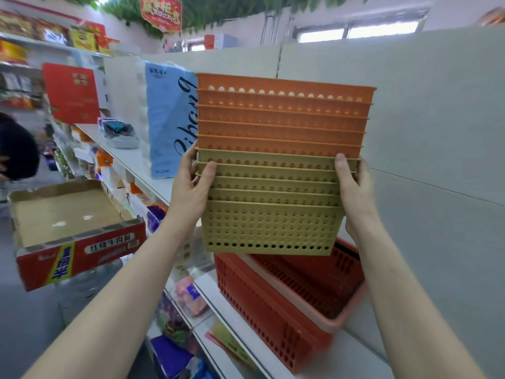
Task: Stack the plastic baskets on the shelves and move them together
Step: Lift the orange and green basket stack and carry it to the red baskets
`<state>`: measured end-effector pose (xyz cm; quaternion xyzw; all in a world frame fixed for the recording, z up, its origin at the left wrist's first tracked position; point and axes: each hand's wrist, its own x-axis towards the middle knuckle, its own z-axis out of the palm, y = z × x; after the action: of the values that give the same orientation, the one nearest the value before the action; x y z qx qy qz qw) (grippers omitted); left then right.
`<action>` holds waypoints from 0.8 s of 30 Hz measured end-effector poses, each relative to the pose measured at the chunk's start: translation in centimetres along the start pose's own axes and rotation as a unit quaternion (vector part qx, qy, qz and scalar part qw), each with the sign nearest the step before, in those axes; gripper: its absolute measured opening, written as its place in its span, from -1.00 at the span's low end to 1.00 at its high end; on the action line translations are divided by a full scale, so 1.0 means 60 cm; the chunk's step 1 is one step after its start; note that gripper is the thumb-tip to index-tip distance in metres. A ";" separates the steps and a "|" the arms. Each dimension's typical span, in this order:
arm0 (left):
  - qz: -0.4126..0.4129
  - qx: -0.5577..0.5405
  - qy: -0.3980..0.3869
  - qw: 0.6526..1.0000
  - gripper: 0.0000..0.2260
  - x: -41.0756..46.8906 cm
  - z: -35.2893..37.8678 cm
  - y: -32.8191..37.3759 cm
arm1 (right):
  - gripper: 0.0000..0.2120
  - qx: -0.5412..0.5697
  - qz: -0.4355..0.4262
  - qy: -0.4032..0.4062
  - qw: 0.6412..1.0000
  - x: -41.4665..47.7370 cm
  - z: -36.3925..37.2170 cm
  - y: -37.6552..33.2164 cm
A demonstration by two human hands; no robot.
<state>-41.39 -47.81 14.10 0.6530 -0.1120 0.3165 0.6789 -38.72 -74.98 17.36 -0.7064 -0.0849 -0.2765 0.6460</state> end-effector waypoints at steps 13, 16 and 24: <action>0.010 -0.013 -0.065 0.998 -0.39 0.340 -0.203 -0.179 | -0.65 -0.014 -0.018 0.047 0.999 0.130 0.339 0.060; 0.012 -0.036 -0.071 0.997 -0.37 0.401 -0.209 -0.221 | -0.64 -0.020 -0.027 0.068 0.997 0.169 0.381 0.085; -0.001 -0.094 -0.048 0.994 -0.78 0.521 -0.212 -0.361 | -0.54 -0.042 -0.039 0.078 0.995 0.236 0.477 0.183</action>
<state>-8.02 -25.61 12.59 0.6006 -0.1732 0.2721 0.7316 -13.63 -52.51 14.61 -0.7055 -0.0497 -0.3587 0.6092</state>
